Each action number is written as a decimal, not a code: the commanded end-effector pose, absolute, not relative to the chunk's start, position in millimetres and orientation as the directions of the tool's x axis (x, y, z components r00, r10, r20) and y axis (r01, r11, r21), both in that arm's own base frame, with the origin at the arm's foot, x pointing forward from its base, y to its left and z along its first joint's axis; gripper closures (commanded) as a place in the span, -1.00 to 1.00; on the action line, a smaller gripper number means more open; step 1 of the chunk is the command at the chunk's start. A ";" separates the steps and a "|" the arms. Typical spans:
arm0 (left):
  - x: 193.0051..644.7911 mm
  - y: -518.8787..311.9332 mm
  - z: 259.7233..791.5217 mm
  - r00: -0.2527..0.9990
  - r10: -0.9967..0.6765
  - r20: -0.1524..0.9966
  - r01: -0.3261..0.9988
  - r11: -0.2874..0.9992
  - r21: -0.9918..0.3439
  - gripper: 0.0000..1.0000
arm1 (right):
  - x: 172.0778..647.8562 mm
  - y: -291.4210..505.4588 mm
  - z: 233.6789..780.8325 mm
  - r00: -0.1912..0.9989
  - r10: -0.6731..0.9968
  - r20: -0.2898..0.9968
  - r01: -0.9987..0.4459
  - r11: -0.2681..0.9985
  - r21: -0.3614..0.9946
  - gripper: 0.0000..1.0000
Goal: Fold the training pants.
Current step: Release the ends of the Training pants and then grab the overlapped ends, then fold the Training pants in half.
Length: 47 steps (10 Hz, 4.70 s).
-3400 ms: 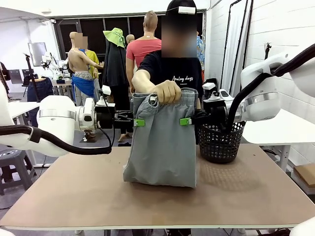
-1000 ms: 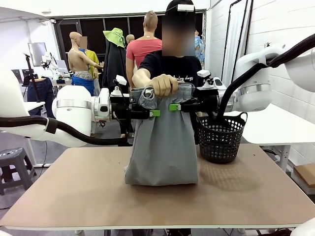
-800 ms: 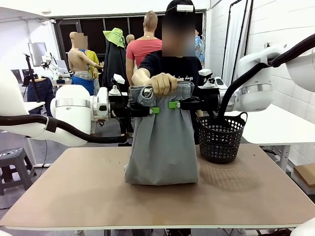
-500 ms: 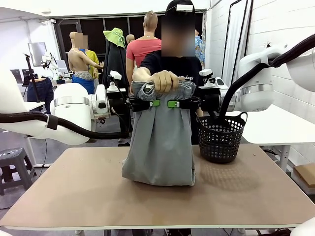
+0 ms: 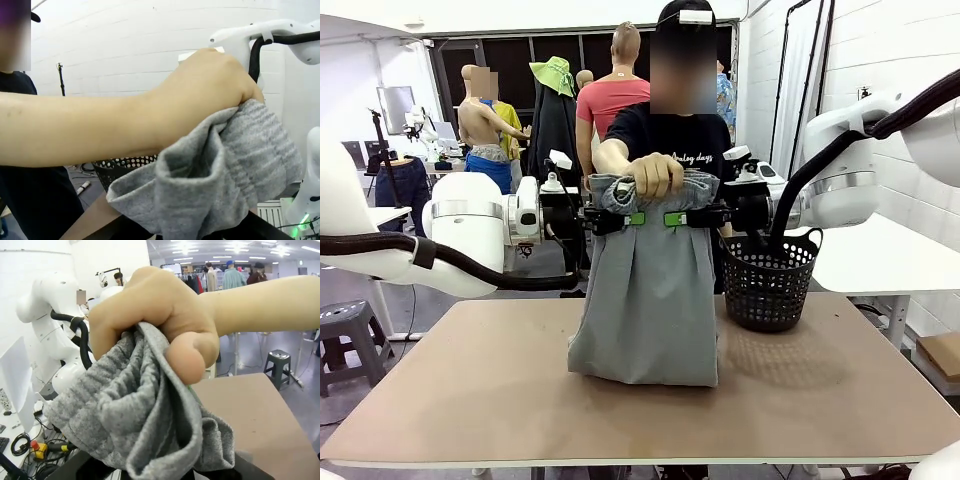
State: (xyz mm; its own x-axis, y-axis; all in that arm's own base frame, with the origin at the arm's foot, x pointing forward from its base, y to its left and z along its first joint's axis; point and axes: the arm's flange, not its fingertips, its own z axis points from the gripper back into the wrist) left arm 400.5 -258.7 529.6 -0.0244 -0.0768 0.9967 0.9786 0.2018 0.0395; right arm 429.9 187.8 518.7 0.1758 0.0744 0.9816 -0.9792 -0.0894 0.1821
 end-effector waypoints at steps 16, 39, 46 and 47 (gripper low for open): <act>401.2 -258.6 528.2 -0.008 -0.097 0.995 0.980 0.198 0.027 1.00 | 430.4 189.2 514.5 0.203 0.072 0.977 -0.972 -0.105 0.210 1.00; 401.2 -258.6 528.2 -0.008 -0.097 0.995 0.980 0.198 0.027 1.00 | 430.4 189.2 514.5 0.203 0.072 0.977 -0.972 -0.105 0.210 1.00; 404.4 -247.1 532.1 -0.009 -0.093 0.996 0.974 0.223 0.029 1.00 | 440.1 194.6 520.4 0.190 0.086 0.978 -0.972 -0.121 0.200 1.00; 406.3 -240.5 537.8 -0.020 -0.094 0.995 0.973 0.227 0.041 1.00 | 443.7 198.4 527.7 0.160 0.100 0.982 -0.974 -0.143 0.174 1.00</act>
State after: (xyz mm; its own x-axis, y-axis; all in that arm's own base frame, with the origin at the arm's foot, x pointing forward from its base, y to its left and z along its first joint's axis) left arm 403.8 -254.4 530.1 -0.0081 -0.0964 0.9953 0.9772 0.2104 0.0283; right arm 435.5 193.9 517.5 0.1902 0.0817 0.9783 -0.9734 -0.1140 0.1987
